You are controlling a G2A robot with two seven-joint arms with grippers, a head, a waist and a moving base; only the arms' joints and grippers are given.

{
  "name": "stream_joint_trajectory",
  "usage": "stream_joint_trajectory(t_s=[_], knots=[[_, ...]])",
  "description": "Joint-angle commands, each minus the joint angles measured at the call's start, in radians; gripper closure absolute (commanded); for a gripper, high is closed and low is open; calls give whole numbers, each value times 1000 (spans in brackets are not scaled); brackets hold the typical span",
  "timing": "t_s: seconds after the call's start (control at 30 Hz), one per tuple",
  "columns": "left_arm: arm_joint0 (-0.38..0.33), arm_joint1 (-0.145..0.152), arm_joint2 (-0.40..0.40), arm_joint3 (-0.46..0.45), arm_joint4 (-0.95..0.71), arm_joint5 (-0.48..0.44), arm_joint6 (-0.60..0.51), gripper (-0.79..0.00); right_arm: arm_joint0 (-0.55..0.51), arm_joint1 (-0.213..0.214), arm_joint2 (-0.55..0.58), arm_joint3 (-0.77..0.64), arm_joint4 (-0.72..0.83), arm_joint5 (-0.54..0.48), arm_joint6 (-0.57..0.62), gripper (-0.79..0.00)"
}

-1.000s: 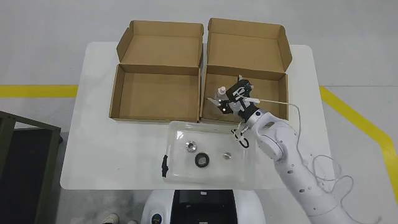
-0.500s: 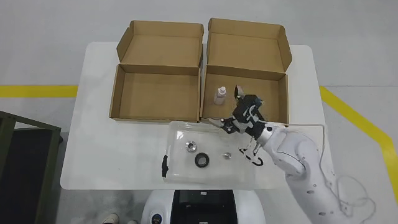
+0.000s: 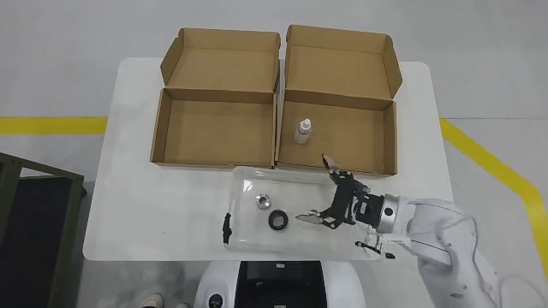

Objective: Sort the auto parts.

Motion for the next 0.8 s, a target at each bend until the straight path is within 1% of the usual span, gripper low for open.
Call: stream_joint_trajectory(t_s=[0.0,0.07,0.13,0.3,0.43,0.47,0.5,0.57,0.63,0.77], knots=[[0,0,0,0,0,0,0,-785,-17,6,9,-6,-21,-41,12,-785],[0,0,0,0,0,0,0,-785,-34,13,16,-10,-62,-75,38,-785],[0,0,0,0,0,0,0,-785,-51,17,18,-6,-66,-90,32,-785],[0,0,0,0,0,0,0,-785,-75,27,18,-1,-105,-104,51,-785],[0,0,0,0,0,0,0,-785,-82,31,6,9,-130,-92,53,-785],[0,0,0,0,0,0,0,-785,-82,32,2,12,-136,-89,53,-770],[0,0,0,0,0,0,0,-785,-81,33,-1,14,-141,-87,53,-690],[0,0,0,0,0,0,0,-785,-79,35,-6,19,-151,-78,54,-674],[0,0,0,0,0,0,0,-785,-76,37,-11,24,-157,-73,52,-680],[0,0,0,0,0,0,0,-785,-68,41,-20,23,-182,-72,59,-628]])
